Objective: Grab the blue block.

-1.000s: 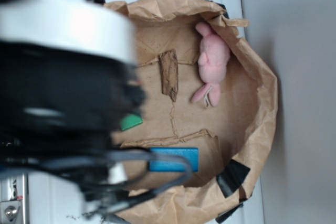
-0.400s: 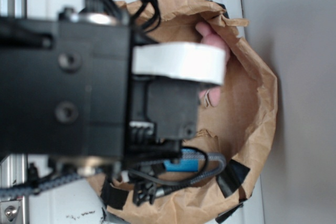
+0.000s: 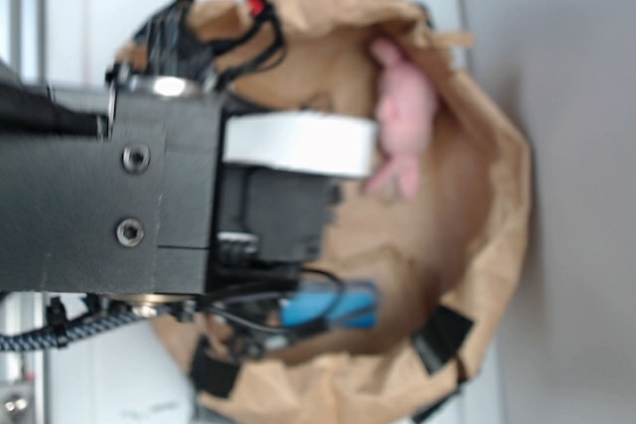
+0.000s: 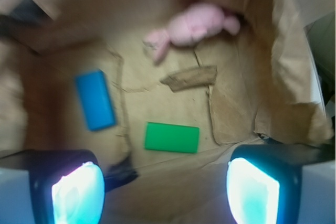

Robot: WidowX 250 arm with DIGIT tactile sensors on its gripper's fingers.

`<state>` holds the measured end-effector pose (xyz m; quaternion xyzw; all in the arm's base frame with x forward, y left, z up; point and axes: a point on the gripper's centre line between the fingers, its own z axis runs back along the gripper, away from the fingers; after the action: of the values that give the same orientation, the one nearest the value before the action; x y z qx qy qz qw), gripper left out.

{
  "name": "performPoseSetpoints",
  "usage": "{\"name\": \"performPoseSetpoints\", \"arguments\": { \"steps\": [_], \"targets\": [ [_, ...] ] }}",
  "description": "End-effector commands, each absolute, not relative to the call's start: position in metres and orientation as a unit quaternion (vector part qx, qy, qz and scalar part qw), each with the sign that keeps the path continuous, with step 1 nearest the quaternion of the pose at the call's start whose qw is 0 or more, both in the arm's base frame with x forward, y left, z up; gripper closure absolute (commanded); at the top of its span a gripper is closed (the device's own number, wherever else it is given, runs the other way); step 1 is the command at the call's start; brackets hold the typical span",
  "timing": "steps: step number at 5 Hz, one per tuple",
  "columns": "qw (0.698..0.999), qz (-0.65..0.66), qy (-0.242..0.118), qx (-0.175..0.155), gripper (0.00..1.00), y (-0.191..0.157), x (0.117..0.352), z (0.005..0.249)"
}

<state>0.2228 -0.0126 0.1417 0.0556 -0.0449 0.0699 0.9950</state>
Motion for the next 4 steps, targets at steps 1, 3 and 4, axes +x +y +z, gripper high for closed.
{"name": "performPoseSetpoints", "arguments": {
  "steps": [1,3,4],
  "targets": [
    [0.989,0.046,-0.099,0.101,0.0,-0.01,0.245,0.089],
    [0.993,0.031,-0.103,0.057,0.0,-0.044,0.271,0.067],
    [0.996,0.028,-0.084,0.024,0.0,-0.063,0.283,0.073]
  ]
}}
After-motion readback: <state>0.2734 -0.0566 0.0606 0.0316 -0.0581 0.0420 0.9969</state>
